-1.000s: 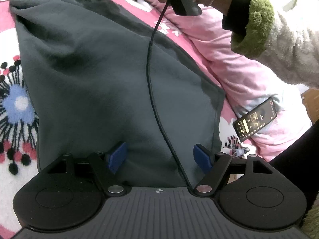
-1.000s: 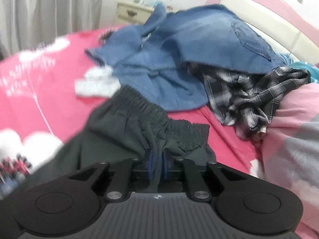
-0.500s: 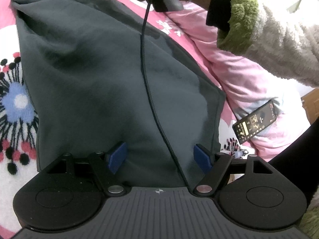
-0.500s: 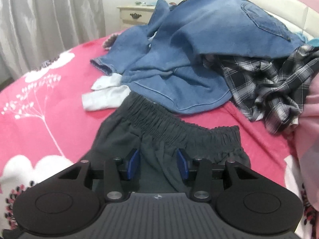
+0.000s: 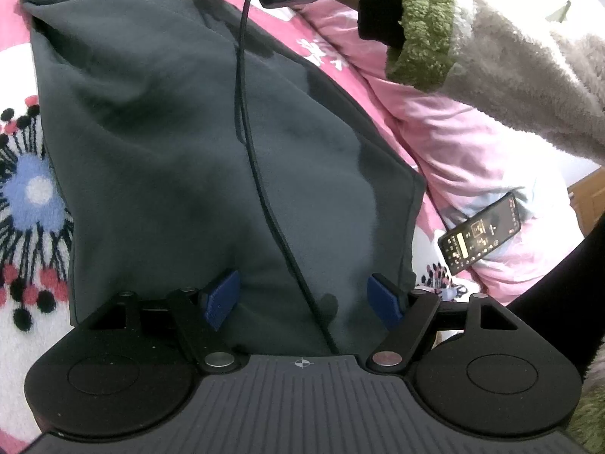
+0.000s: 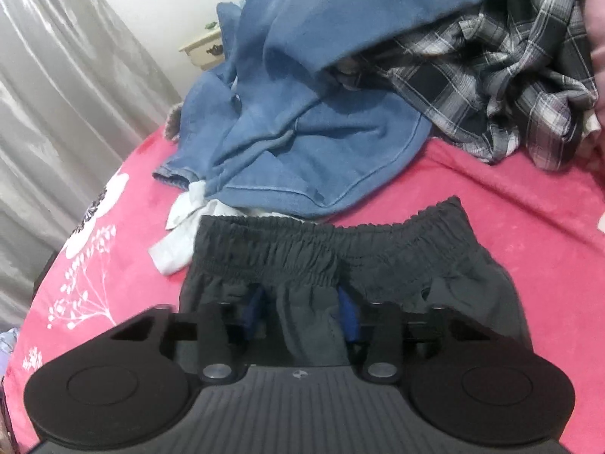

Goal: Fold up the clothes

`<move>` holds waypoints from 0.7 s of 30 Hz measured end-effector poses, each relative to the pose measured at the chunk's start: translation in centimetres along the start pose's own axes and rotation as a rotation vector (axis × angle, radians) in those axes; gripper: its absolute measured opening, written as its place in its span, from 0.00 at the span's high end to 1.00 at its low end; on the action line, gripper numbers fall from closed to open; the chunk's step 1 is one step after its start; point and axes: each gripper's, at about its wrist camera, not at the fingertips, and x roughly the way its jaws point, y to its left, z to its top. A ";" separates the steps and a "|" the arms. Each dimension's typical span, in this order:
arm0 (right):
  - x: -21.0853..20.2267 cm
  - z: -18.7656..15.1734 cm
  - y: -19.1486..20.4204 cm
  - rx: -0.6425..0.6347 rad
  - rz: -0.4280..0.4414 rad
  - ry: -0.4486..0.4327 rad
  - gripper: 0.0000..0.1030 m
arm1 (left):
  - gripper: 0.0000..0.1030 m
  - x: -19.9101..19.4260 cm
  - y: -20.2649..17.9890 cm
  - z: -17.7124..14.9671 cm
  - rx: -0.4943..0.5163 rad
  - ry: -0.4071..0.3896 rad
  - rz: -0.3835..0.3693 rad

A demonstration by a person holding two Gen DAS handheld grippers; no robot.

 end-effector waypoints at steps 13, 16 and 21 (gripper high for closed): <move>-5.6 -0.5 3.3 -0.248 -0.093 -0.239 0.86 | 0.27 -0.1 0.3 -0.1 -0.013 -0.004 -0.010; -6.4 0.4 1.9 -0.253 -0.169 -0.245 0.86 | 0.27 -0.1 0.3 -0.1 -0.018 -0.004 -0.010; -5.4 1.7 -0.3 -0.290 -0.266 -0.222 0.87 | 0.27 0.0 0.3 0.0 -0.022 -0.001 -0.006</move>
